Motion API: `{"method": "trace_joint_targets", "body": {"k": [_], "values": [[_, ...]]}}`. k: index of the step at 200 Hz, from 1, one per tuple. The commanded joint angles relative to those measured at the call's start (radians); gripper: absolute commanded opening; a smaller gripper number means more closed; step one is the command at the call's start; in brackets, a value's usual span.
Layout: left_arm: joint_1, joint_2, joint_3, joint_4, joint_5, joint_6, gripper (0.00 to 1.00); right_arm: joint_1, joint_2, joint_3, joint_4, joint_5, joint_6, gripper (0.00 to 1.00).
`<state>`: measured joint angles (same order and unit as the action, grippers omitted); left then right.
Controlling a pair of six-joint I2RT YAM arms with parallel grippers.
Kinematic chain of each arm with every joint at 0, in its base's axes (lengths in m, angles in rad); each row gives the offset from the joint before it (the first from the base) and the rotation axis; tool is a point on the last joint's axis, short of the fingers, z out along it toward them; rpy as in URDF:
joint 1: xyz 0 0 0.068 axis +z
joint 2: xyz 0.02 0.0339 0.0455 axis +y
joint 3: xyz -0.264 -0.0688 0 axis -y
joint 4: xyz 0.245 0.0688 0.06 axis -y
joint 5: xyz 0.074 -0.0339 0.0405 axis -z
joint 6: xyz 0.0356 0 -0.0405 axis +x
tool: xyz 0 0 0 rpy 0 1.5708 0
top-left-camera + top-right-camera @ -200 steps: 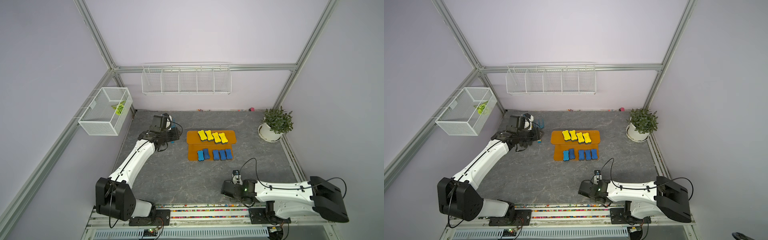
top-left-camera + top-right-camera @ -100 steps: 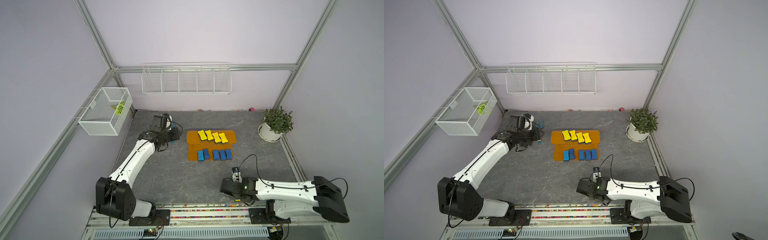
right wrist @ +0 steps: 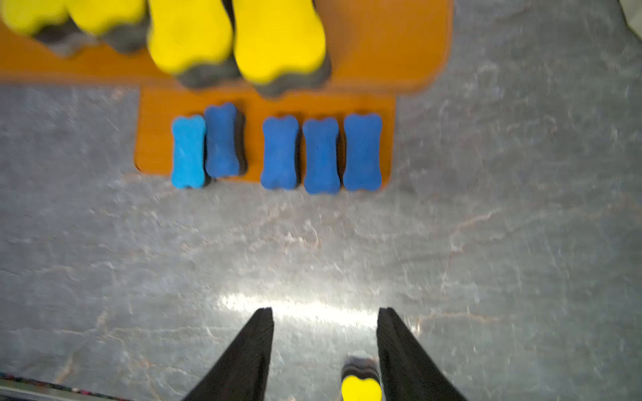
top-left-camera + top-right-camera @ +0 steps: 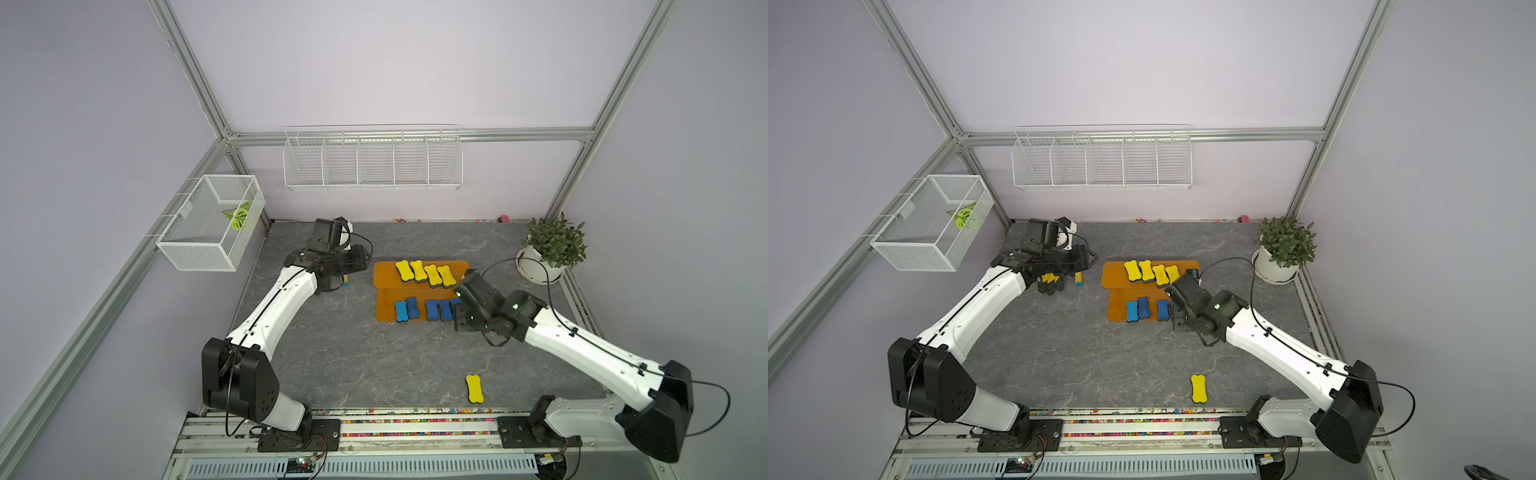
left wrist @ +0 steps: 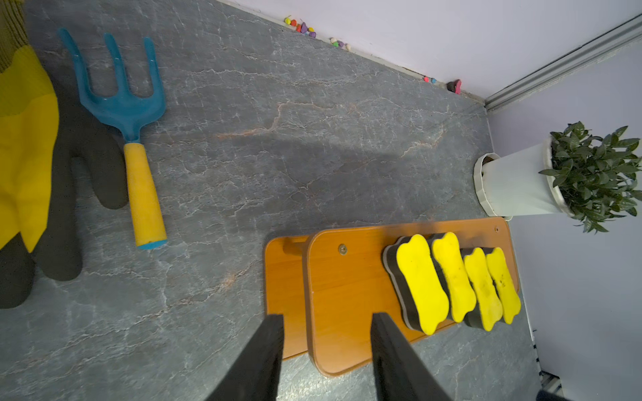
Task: Remove the whiteboard erasers from the shelf
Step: Place the whiteboard eraser at the center of the board, then move the whiteboard eraser to the shelf.
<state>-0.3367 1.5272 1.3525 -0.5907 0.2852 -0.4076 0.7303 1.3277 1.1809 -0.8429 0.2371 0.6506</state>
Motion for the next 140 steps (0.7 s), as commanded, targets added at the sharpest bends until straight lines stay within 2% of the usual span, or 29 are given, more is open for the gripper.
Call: {"method": "trace_joint_targets", "body": {"k": [1, 35, 62, 140], "values": [[-0.001, 0.041, 0.057, -0.031, 0.002, 0.003, 0.46, -0.086, 0.097, 0.122, 0.033, -0.113, -0.220, 0.54], [0.000, 0.083, 0.112, -0.061, -0.008, 0.023, 0.46, -0.180, 0.239, 0.286, 0.037, -0.170, -0.302, 0.53], [0.002, 0.101, 0.115, -0.063, 0.001, 0.029, 0.46, -0.206, 0.322, 0.370, 0.011, -0.188, -0.331, 0.53], [0.022, 0.108, 0.095, -0.043, 0.036, 0.028, 0.46, -0.231, 0.412, 0.438, -0.011, -0.183, -0.344, 0.53]]}}
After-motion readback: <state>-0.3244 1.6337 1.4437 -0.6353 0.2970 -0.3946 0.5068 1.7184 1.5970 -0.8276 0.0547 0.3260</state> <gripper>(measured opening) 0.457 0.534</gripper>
